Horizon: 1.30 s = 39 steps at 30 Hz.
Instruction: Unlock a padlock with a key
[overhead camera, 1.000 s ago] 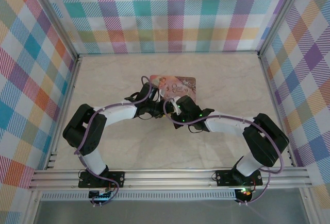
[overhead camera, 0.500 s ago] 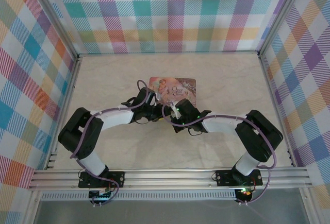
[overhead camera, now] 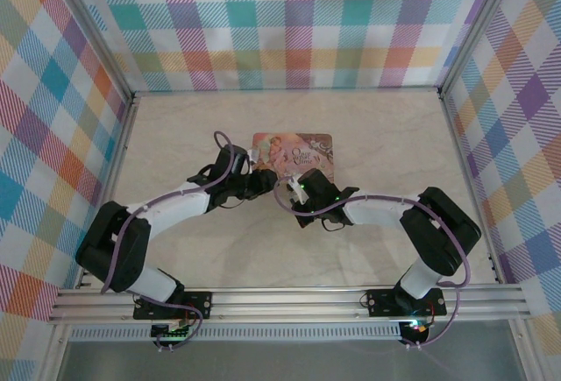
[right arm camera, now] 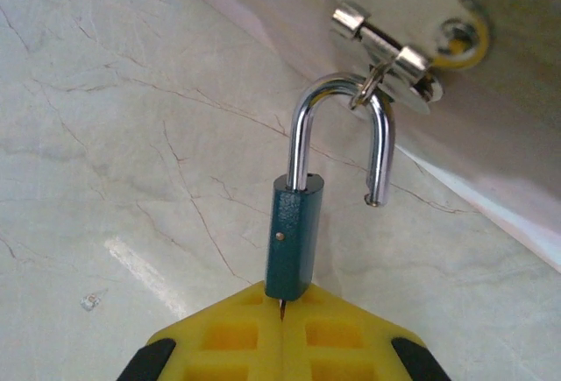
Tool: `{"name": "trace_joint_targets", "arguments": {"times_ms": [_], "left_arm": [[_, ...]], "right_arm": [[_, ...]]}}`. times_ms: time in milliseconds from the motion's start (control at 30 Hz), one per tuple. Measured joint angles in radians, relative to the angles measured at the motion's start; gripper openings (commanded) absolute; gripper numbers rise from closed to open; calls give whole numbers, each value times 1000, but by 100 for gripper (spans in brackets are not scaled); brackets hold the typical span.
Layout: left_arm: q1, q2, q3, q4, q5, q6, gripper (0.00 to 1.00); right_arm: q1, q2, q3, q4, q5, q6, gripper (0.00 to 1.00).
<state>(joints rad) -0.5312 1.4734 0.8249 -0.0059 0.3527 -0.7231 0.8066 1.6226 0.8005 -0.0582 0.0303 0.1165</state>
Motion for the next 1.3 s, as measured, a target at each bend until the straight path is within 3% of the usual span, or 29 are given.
{"name": "trace_joint_targets", "arguments": {"times_ms": [700,1300], "left_arm": [[63,-121,-24,-96,-174,43,60],[69,128,111,-63,-217,45,55]], "right_arm": [[0,-16,8,-38,6,-52,0],[0,-16,56,-98,22,-131,0]]}}
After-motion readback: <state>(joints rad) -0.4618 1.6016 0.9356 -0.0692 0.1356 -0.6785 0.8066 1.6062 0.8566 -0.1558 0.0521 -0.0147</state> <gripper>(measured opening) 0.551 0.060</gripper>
